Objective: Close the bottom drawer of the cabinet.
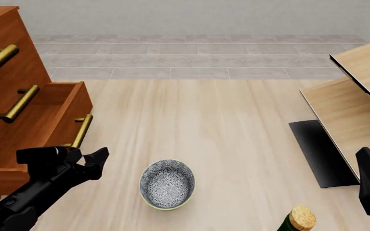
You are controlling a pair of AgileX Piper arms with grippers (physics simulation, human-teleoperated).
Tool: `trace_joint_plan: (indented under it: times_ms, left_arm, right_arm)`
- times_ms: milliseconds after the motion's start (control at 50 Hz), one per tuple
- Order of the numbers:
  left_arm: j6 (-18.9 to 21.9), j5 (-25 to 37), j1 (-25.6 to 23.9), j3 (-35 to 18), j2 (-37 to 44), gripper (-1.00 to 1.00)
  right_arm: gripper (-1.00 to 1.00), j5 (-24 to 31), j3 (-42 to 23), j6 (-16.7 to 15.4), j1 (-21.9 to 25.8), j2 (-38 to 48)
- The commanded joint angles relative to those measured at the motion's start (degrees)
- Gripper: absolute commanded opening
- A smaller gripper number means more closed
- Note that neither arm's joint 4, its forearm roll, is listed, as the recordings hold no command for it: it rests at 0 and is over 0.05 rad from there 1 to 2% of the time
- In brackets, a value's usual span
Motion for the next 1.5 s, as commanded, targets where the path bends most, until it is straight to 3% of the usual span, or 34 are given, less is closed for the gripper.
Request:
trace_joint_plan:
  times_ms: [20, 1500]
  left_arm:
    - [1.2, -0.5, 2.0, 0.0, 1.0, 1.00]
    - [10.3, -4.5, 12.6, -2.2, 9.6, 1.00]
  right_arm:
    - [1.00, -0.2, 0.1, 0.2, -0.2, 0.0]
    - [1.00, 0.3, -0.1, -0.3, 0.3, 0.1]
